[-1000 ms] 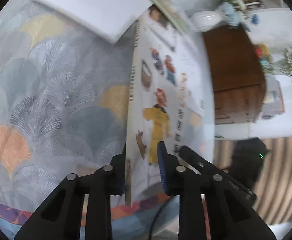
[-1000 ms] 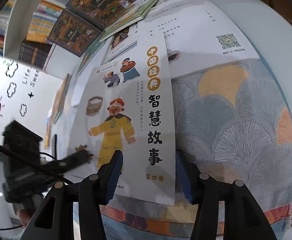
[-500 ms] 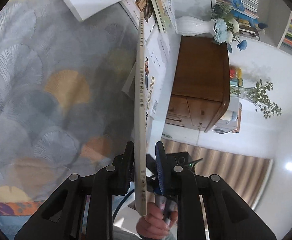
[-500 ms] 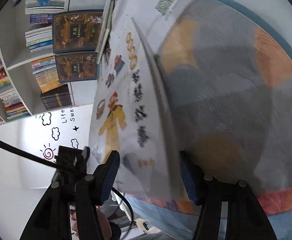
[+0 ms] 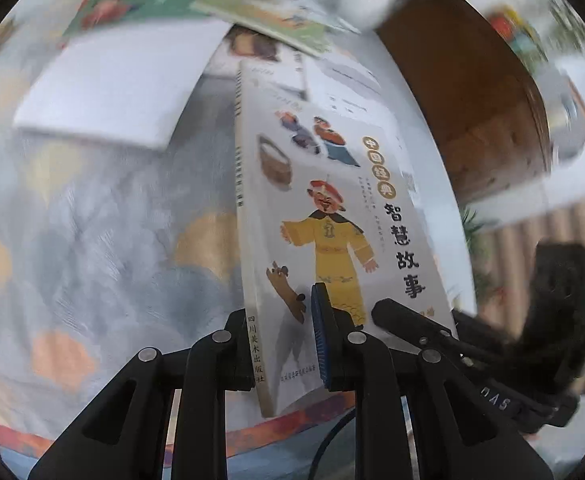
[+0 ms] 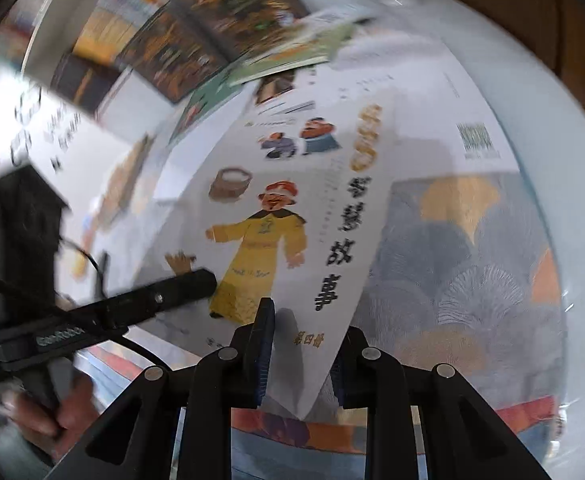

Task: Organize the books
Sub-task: 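Carry the wisdom-stories book with the left gripper and stand it beside the orange book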

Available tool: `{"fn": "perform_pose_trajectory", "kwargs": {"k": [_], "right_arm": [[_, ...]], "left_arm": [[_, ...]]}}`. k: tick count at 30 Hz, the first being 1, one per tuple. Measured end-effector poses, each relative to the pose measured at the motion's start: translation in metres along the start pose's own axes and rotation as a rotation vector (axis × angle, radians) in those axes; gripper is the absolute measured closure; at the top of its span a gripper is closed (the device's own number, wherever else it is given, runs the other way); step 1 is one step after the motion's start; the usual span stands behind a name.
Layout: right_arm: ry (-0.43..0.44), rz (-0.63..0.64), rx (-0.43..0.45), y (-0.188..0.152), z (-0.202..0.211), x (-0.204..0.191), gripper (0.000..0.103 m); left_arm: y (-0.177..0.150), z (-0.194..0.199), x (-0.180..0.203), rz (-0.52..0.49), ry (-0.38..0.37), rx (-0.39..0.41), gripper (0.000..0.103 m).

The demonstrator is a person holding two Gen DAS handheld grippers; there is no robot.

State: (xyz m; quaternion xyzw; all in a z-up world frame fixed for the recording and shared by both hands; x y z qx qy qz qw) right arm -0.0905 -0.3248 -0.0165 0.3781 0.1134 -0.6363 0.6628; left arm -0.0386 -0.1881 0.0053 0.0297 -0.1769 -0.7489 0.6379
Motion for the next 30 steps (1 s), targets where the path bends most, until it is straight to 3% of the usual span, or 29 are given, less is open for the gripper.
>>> {"fn": "perform_pose_trajectory", "kwargs": {"k": [4, 6, 12, 15, 22, 27, 30], "right_arm": [[-0.036, 0.121, -0.034, -0.014, 0.000, -0.030, 0.079], [-0.019, 0.141, -0.014, -0.017, 0.008, -0.045, 0.079], [-0.024, 0.208, 0.032, -0.008, 0.017, -0.095, 0.079], [-0.022, 0.267, 0.048, 0.008, 0.001, -0.136, 0.079], [0.078, 0.384, 0.052, 0.065, -0.083, -0.229, 0.078], [0.204, 0.393, -0.036, 0.112, -0.177, -0.288, 0.076], [0.216, 0.400, -0.074, 0.140, -0.230, -0.317, 0.076]], "left_arm": [[-0.002, 0.026, 0.004, -0.093, -0.062, 0.058, 0.086], [-0.003, 0.041, 0.002, -0.153, -0.054, 0.095, 0.086], [0.001, 0.075, -0.025, -0.162, -0.116, 0.150, 0.086], [0.007, 0.094, -0.049, -0.140, -0.120, 0.191, 0.086], [0.029, 0.132, -0.173, 0.006, -0.057, 0.293, 0.086], [0.044, 0.143, -0.290, 0.121, 0.028, 0.332, 0.086], [0.058, 0.139, -0.347, 0.171, 0.072, 0.337, 0.085]]}}
Point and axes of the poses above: each gripper's, at about its wrist camera, not at the fingertips, and z roughly against the way its jaws point, x to its right, y to its top, the point moved 5 cm from there along -z, roughly the way its jaws point, and after that the axes turned 15 degrees about y, right-handed, at the moved point
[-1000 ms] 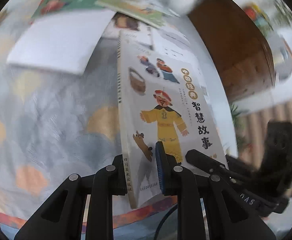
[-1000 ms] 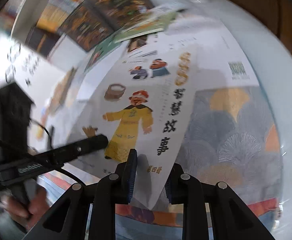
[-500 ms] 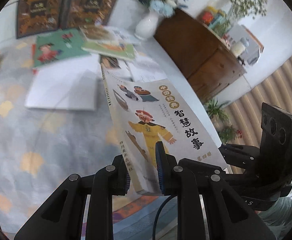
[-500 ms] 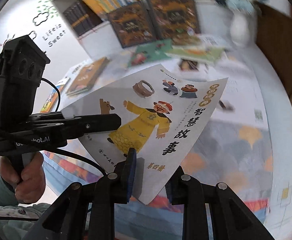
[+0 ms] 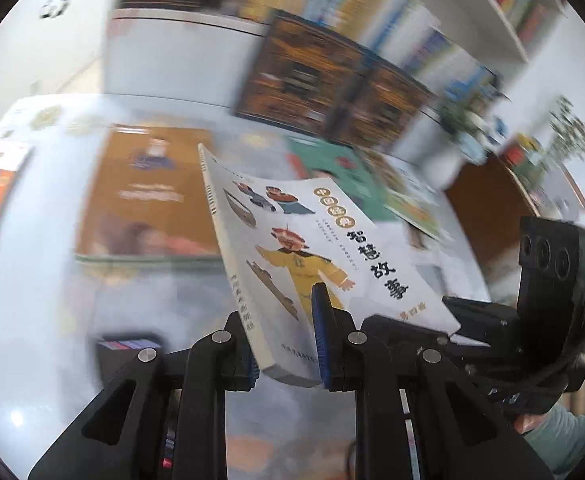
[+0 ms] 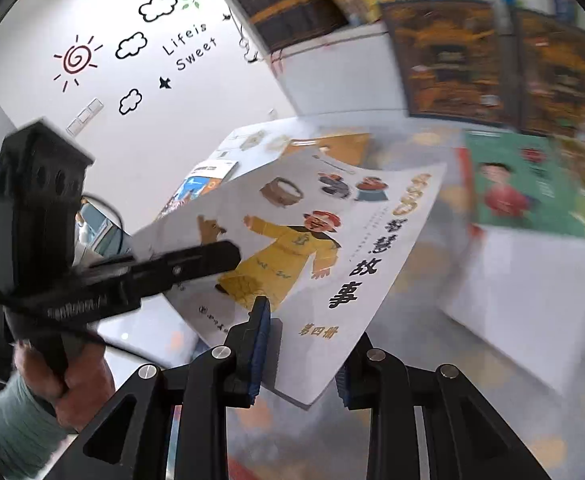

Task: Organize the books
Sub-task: 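Carry the wisdom-stories book with the left gripper and stand it beside the orange book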

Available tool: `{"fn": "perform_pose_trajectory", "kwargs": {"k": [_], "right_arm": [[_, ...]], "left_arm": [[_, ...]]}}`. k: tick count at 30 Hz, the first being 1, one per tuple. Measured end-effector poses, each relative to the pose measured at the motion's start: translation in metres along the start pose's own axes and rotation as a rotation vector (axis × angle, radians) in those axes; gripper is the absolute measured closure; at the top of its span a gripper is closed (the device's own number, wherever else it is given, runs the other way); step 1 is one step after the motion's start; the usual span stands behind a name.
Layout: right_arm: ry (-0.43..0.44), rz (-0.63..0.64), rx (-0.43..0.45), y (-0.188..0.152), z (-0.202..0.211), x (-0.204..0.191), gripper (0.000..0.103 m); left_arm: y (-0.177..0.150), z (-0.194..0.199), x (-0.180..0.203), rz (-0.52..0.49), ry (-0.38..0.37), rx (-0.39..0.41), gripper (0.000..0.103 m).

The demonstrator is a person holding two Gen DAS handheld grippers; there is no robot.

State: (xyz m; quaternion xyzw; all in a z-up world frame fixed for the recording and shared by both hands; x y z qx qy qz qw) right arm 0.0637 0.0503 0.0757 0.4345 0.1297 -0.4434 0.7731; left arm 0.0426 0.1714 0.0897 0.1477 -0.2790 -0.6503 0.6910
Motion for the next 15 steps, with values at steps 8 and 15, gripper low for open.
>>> {"fn": "perform_pose_trajectory", "kwargs": {"k": [8, 15], "right_arm": [[-0.010, -0.068, -0.090, 0.060, -0.095, 0.024, 0.075], [-0.021, -0.200, -0.109, 0.072, -0.126, 0.054, 0.075]], "left_arm": [[0.036, -0.067, -0.096, 0.166, -0.004, -0.055, 0.085], [0.045, -0.103, -0.120, 0.215, -0.002, -0.098, 0.081]]}}
Point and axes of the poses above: each gripper's, at about its wrist camera, not at the fingertips, and z roughly against the way its jaws point, x to its right, y to its top, the point moved 5 cm from there along -z, roughly the way its jaws point, and after that the axes turned 15 degrees about y, right-handed, at the moved point
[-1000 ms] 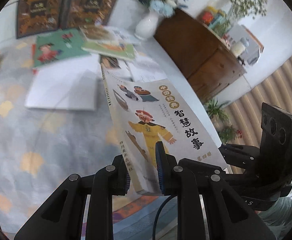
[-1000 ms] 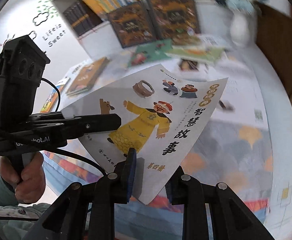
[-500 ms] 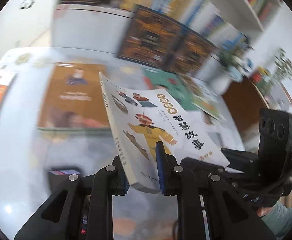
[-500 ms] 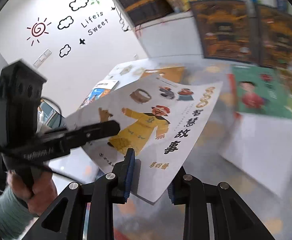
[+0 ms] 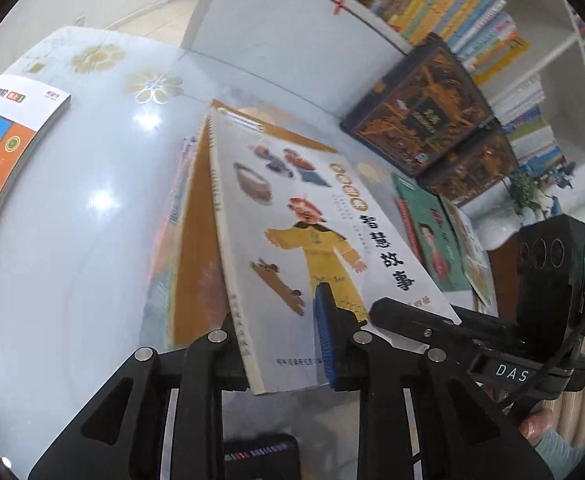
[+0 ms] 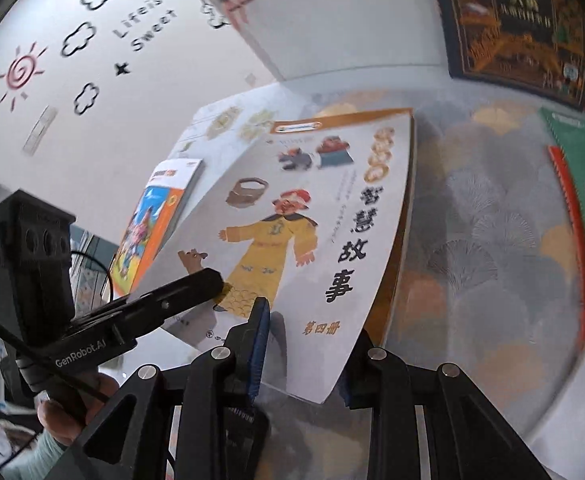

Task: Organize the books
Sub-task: 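Carry the wisdom-stories book with the left gripper and stand it beside the orange book, then move the left gripper to the white booklet on the rug and grasp it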

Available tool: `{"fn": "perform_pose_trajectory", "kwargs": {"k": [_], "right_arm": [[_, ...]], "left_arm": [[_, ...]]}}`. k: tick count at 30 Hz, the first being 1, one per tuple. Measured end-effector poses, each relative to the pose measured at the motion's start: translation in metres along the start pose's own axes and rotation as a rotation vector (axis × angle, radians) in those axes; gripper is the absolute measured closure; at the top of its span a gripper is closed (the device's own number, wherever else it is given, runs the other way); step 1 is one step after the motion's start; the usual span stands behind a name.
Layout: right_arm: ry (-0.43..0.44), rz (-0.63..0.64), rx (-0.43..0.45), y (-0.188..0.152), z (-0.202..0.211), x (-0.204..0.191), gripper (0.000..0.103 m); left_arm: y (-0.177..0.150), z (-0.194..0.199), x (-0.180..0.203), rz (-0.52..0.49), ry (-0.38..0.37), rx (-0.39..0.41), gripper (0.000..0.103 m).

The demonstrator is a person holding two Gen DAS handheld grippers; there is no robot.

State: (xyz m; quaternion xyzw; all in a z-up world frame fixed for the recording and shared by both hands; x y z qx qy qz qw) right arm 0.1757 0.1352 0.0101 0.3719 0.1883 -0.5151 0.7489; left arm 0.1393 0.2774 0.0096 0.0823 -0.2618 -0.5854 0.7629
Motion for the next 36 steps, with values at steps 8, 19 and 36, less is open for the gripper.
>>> {"fn": "perform_pose_trajectory", "kwargs": {"k": [8, 19, 36], "right_arm": [[-0.047, -0.050, -0.026, 0.010, -0.026, 0.013, 0.075], [0.061, -0.162, -0.012, -0.055, 0.025, 0.028, 0.064], [-0.313, -0.430, 0.324, -0.161, 0.248, 0.206, 0.066]], "left_arm": [[0.009, -0.022, -0.030, 0.071, 0.046, -0.036, 0.081], [-0.008, 0.020, -0.003, -0.045, 0.128, 0.040, 0.071], [-0.071, -0.078, 0.235, -0.230, 0.048, -0.112, 0.053]]}}
Point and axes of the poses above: each gripper's, at about its wrist camera, not at the fingertips, and z roughly against the way its jaws point, x to its right, y to its top, the point moved 5 cm from there along -z, roughly the way its jaws point, and after that the axes turned 15 degrees about y, right-handed, at the moved point
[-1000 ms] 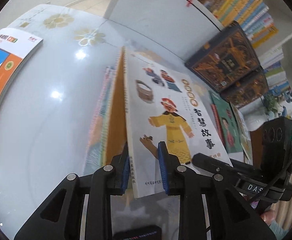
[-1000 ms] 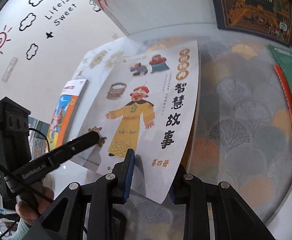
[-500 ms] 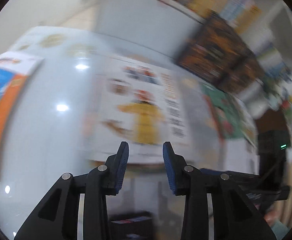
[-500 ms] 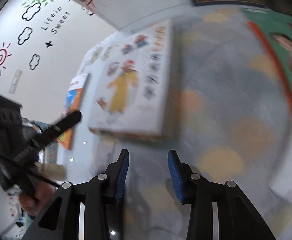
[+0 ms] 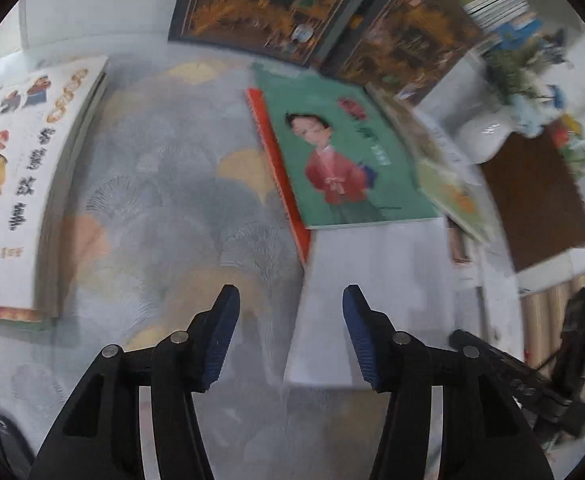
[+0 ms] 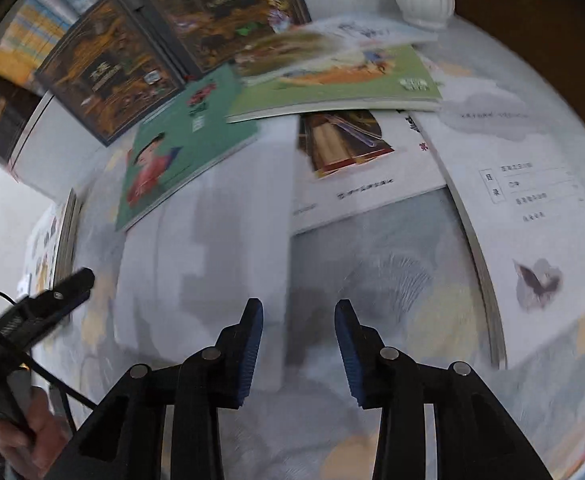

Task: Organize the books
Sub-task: 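Move the left gripper to the white booklet on the rug and grasp it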

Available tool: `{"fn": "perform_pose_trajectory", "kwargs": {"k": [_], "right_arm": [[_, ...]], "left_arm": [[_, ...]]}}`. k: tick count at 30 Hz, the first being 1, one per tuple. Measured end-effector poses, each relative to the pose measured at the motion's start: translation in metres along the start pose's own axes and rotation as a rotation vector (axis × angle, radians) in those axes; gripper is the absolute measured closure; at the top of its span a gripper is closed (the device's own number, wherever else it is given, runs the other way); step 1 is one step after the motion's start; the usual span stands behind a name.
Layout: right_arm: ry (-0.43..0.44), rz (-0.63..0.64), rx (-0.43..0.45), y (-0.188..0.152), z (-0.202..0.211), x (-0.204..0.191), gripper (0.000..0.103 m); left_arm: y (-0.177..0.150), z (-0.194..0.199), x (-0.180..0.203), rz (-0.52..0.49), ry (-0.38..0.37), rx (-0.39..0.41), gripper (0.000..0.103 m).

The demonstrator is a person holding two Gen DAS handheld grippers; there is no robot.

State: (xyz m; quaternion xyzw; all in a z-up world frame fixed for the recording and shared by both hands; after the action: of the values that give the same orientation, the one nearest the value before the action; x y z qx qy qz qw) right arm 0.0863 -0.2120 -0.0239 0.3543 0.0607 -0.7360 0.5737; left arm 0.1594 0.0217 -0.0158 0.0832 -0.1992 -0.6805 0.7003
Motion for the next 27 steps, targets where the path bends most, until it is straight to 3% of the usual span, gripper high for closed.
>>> {"fn": "perform_pose_trajectory", "kwargs": {"k": [2, 4, 5, 8, 11, 14, 22, 25, 27], "right_arm": [[0.060, -0.009, -0.034, 0.005, -0.011, 0.000, 0.066], [0.097, 0.030, -0.057, 0.003, -0.017, -0.013, 0.071], [0.091, 0.050, -0.068, 0.001, -0.019, -0.017, 0.071], [0.059, 0.120, -0.083, -0.010, -0.011, -0.020, 0.071], [0.027, 0.223, -0.102, -0.025, 0.004, -0.027, 0.071], [0.070, 0.193, -0.156, -0.053, 0.019, -0.012, 0.071], [0.121, 0.251, -0.331, -0.150, 0.072, 0.034, 0.071], [0.131, 0.234, -0.323, -0.150, 0.087, 0.049, 0.071], [0.132, 0.188, -0.288, -0.135, 0.085, 0.058, 0.071]], "left_arm": [[-0.003, -0.017, 0.007, 0.027, -0.026, -0.079, 0.053], [-0.005, -0.013, 0.014, 0.031, -0.017, -0.060, 0.053], [-0.011, -0.013, 0.019, 0.032, -0.038, -0.080, 0.053], [-0.028, -0.005, 0.028, 0.011, 0.026, -0.069, 0.051], [-0.046, 0.004, 0.033, -0.006, 0.030, -0.079, 0.051], [-0.079, 0.016, 0.037, -0.032, 0.044, -0.093, 0.051], [-0.192, 0.048, 0.058, -0.046, -0.025, -0.176, 0.051], [-0.208, 0.057, 0.060, -0.014, -0.057, -0.190, 0.051], [-0.203, 0.061, 0.058, 0.026, -0.037, -0.147, 0.051]]}}
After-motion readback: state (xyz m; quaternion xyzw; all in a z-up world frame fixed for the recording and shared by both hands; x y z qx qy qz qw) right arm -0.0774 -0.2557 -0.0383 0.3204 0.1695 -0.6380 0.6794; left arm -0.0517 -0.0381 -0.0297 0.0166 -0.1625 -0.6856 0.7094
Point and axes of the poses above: each gripper's, at about its wrist camera, not at the fingertips, and z roughly against the way its jaws point, x to its right, y to its top, the point moved 5 cm from there along -z, roughly the way its jaws point, and after that the axes turned 15 degrees about y, right-handed, at the moved point
